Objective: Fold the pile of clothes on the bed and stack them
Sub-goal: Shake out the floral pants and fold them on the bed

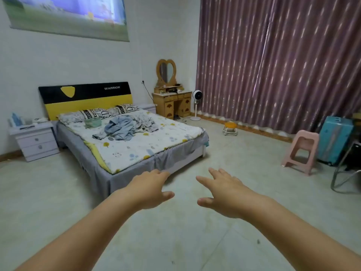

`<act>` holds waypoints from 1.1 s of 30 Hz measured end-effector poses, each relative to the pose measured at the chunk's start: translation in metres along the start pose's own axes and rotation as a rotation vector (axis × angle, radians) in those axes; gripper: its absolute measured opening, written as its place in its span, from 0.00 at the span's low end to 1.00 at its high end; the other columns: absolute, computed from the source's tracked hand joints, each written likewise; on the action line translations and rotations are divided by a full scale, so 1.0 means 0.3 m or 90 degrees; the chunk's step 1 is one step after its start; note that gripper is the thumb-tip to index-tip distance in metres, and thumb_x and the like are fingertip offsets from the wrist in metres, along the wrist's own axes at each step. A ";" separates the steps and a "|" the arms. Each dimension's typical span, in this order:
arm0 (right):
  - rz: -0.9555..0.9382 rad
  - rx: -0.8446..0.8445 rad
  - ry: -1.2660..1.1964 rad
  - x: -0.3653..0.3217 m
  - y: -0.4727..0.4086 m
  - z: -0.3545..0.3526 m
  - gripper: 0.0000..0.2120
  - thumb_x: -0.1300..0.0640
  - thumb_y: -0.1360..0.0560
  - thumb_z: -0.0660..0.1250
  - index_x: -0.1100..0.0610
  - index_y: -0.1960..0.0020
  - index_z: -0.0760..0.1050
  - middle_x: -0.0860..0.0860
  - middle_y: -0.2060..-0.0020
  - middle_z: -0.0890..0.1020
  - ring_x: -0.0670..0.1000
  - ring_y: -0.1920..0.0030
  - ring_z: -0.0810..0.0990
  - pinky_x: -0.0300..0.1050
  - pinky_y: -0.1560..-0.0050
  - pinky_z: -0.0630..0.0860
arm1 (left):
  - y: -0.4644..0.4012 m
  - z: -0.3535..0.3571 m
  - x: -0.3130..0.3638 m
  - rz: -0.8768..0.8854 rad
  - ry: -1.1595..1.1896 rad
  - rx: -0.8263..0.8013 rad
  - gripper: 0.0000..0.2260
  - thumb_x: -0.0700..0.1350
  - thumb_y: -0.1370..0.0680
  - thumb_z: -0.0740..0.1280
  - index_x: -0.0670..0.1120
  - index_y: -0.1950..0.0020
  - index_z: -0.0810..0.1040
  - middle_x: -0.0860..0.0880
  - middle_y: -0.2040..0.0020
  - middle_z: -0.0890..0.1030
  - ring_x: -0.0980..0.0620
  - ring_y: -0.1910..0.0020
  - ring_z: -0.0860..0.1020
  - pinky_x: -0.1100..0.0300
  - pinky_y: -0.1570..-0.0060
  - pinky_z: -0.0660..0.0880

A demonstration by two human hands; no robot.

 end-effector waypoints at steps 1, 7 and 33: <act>-0.003 0.001 0.008 0.037 -0.009 -0.007 0.32 0.39 0.23 0.57 0.43 0.24 0.48 0.52 0.23 0.45 0.56 0.24 0.42 0.59 0.27 0.47 | -0.035 0.003 0.031 -0.004 0.008 -0.003 0.29 0.61 0.23 0.60 0.52 0.26 0.58 0.49 0.28 0.65 0.47 0.31 0.66 0.50 0.34 0.66; 0.005 -0.006 0.055 0.276 -0.115 -0.055 0.29 0.40 0.22 0.56 0.44 0.25 0.52 0.53 0.23 0.46 0.57 0.24 0.42 0.59 0.27 0.46 | -0.220 0.007 0.198 -0.019 0.021 0.003 0.30 0.60 0.23 0.59 0.53 0.24 0.55 0.50 0.27 0.63 0.47 0.30 0.65 0.51 0.34 0.65; -0.057 -0.042 0.075 0.665 -0.990 -0.185 0.24 0.43 0.21 0.56 0.48 0.28 0.61 0.53 0.29 0.62 0.55 0.28 0.56 0.54 0.32 0.57 | -1.185 0.008 0.078 -0.035 0.041 -0.012 0.25 0.59 0.23 0.59 0.51 0.29 0.60 0.47 0.34 0.70 0.46 0.38 0.71 0.55 0.45 0.70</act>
Point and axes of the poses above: each hand's wrist, its own y-axis away from the middle knuckle, its own z-axis out of the palm, x = y × z, the point moved 5 cm from there along -y, towards the middle knuckle
